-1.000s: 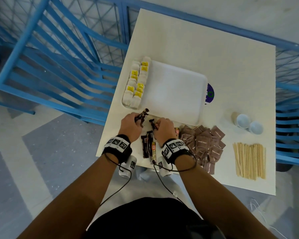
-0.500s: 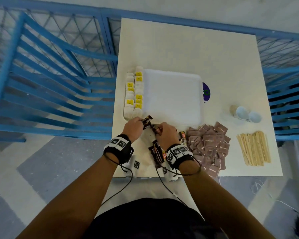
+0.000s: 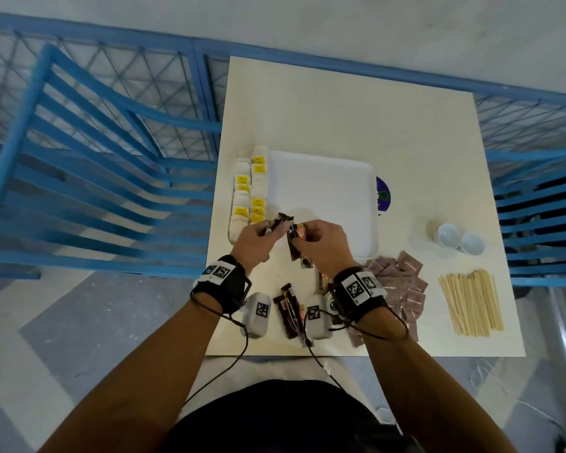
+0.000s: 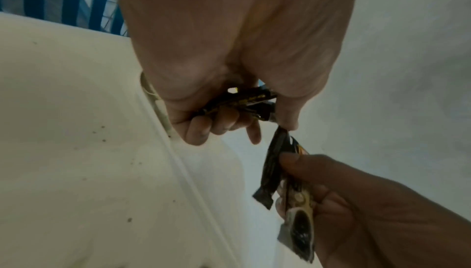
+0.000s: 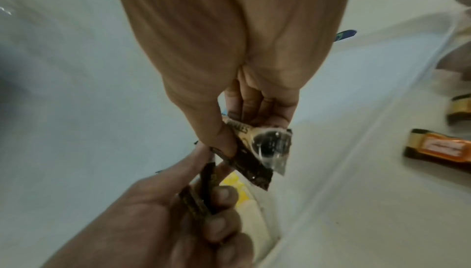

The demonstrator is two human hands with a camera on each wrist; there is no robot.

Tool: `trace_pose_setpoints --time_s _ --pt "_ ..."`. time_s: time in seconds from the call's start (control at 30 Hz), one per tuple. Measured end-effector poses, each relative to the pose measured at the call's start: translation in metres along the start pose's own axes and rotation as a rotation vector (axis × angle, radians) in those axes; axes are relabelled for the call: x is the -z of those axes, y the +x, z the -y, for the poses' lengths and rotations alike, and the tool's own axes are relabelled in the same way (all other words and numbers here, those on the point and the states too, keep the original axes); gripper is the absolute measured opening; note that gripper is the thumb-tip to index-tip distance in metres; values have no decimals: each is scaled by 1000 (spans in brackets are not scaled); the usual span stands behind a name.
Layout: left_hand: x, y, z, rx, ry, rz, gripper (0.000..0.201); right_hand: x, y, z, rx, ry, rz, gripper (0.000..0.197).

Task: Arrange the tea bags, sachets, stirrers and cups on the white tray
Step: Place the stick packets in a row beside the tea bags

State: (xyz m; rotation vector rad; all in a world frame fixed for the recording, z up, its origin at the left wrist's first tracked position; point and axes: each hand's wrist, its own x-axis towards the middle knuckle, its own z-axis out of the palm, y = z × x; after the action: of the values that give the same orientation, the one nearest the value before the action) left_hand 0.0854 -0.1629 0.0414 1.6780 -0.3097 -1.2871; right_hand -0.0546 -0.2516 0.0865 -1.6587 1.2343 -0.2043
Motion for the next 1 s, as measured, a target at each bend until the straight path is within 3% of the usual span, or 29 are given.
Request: trace_pose_setpoints --time_s 0.1,0.27,0.53,0.7,0.87,1.0 --pt "-8 7 -10 -34 -63 -44 43 5 13 8 44 10 38 14" --pt "-12 18 -18 -21 -9 -180 30 14 35 6 70 -71 104 14" --pt "-27 25 -39 104 -260 -184 28 21 57 6 359 -379 232 23" --pt "-32 26 -43 -3 -153 -133 38 20 71 8 431 -394 234 17" --pt "-32 31 -44 -134 -92 -211 34 20 80 5 471 -389 276 14" --pt "-29 37 -45 -104 -111 -289 32 27 87 3 496 -352 262 15"
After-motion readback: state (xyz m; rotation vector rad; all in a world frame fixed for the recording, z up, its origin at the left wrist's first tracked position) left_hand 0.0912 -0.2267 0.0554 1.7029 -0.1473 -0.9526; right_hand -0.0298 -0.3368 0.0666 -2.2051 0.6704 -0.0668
